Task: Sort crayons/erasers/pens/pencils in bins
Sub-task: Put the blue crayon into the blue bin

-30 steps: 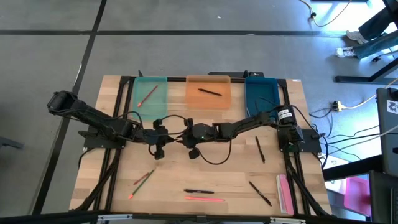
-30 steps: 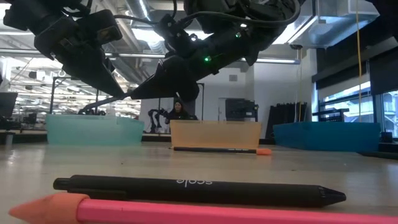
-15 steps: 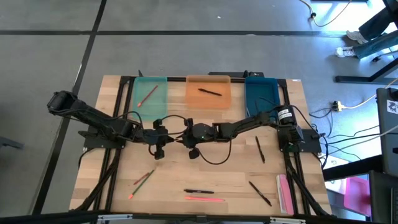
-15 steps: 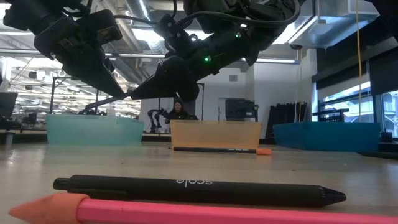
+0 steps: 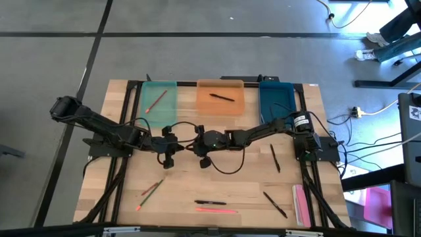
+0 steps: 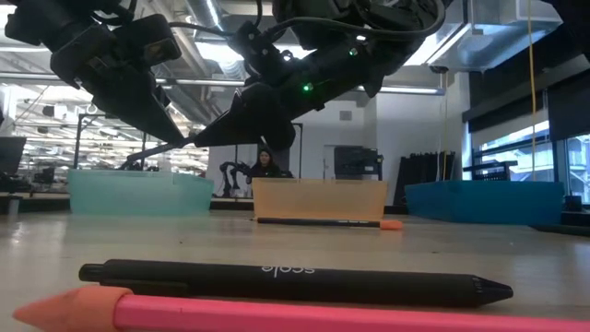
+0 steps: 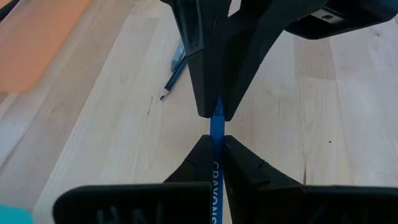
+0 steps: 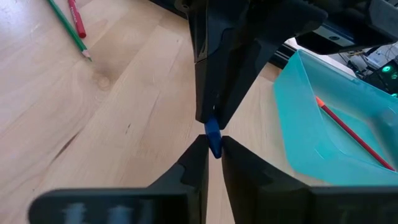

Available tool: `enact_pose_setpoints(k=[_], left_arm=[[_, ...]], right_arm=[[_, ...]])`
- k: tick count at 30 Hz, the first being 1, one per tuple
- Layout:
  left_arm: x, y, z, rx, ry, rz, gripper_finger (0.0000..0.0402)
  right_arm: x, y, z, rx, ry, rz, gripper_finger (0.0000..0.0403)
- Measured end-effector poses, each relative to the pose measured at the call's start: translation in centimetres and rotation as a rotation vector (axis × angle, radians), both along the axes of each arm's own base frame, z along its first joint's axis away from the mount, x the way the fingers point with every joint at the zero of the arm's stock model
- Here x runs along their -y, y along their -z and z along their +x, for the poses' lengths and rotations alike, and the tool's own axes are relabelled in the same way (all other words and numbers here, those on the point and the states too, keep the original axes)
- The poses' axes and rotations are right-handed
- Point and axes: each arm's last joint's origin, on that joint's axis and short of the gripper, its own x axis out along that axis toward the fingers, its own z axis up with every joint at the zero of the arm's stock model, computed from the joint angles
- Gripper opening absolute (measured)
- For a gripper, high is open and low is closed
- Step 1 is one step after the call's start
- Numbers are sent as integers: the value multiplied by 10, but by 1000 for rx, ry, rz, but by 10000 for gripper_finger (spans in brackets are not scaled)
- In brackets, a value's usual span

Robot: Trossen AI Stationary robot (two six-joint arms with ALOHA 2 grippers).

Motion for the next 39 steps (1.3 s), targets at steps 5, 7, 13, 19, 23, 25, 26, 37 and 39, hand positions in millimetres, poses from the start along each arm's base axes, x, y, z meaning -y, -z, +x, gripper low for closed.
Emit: enact_pose_setpoints(k=[5, 7, 13, 19, 23, 25, 26, 37, 39], left_arm=[[0, 0, 0, 0, 0, 0, 7], [0, 0, 0, 0, 0, 0, 8], [0, 0, 0, 1, 0, 0, 25], [0, 0, 0, 2, -2, -3, 58], [0, 0, 0, 2, -2, -3, 78], [0, 0, 0, 2, -2, -3, 85], [0, 0, 0, 1, -3, -3, 86], [0, 0, 0, 1, -1, -1, 88], [0, 0, 0, 1, -1, -1, 88]], right_arm=[[0, 0, 0, 0, 0, 0, 45], [0, 0, 0, 0, 0, 0, 45], [0, 0, 0, 0, 0, 0, 44], [0, 0, 0, 0, 1, 2, 44], [0, 0, 0, 0, 1, 3, 44], [0, 0, 0, 0, 1, 3, 44], [0, 0, 0, 0, 1, 3, 44], [0, 0, 0, 0, 11, 22, 44], [0, 0, 0, 0, 11, 22, 44]])
